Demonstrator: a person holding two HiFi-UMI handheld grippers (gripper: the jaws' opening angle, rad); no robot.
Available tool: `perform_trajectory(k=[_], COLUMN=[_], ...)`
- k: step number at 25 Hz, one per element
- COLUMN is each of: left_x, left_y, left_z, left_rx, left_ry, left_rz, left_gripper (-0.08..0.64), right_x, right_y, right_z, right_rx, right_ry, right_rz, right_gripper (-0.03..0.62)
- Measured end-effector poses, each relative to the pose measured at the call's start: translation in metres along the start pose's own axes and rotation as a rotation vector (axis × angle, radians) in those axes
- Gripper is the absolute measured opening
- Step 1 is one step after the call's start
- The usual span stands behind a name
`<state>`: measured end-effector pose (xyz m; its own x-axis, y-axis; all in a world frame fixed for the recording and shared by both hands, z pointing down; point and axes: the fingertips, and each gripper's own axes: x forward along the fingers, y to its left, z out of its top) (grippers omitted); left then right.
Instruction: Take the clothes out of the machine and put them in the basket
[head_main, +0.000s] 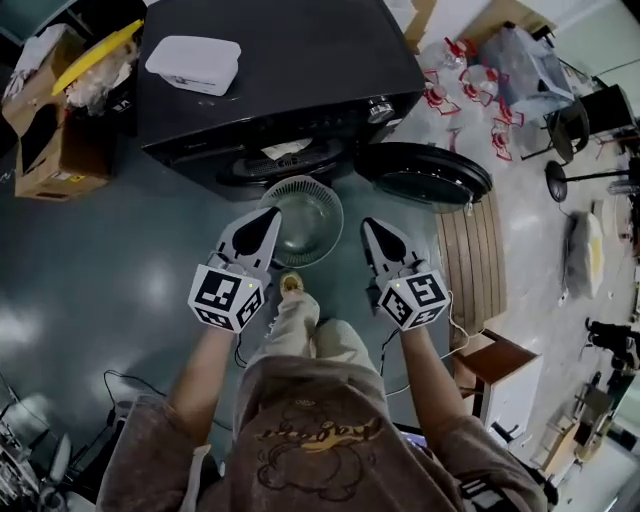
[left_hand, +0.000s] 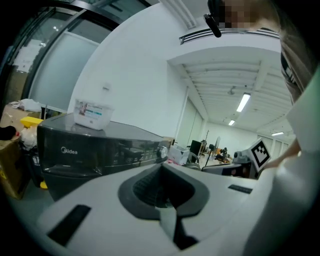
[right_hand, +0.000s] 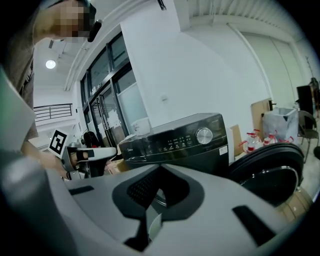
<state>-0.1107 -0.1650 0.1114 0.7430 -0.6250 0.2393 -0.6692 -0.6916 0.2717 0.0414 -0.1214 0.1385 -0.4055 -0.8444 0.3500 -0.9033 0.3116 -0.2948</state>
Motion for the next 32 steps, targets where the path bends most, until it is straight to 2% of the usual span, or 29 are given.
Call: perform_trajectory(k=[7,12,17,21,26,32], left_x=[0.03,0.047,0.064,0.075,0.096,0.109], left_y=[0.044,0.083,0.101,0.12,0.138,0.142], left_z=[-0.046,-0.108,-0.164,-0.202,-0.246,-0.277], left_rx=[-0.01,-0.092,-0.096,-0.072,-0.021,0.026], left_ry=[-0.055,-0.083,-0.122,-0.149,-0.162,-0.22], left_rz=[0.072,0.138,0.143,0.161,0.17,0.162], left_gripper=[0.005,0.005,0.005,0.005,0.005,0.005], right_x=[0.069,0.115,0.145,0.166,0.197,0.216], right_y=[-0.027,-0.05,-0.073,-0.082,-0.092,-0.102], right_z=[-0.035,-0.088,-0.141,-0.177,-0.218,-0.253], right_rx=[-0.018,-0.005,-0.025,-0.023,-0.086,-0.115], right_ry=[-0.017,0.003,-0.002,-0.028,-0.028,-0.075], right_rz=[0.069,0.153,0.171,0.216,0.244,0.281], right_gripper=[-0.005,-0.005,-0.005,-0.005,-0.005,-0.005])
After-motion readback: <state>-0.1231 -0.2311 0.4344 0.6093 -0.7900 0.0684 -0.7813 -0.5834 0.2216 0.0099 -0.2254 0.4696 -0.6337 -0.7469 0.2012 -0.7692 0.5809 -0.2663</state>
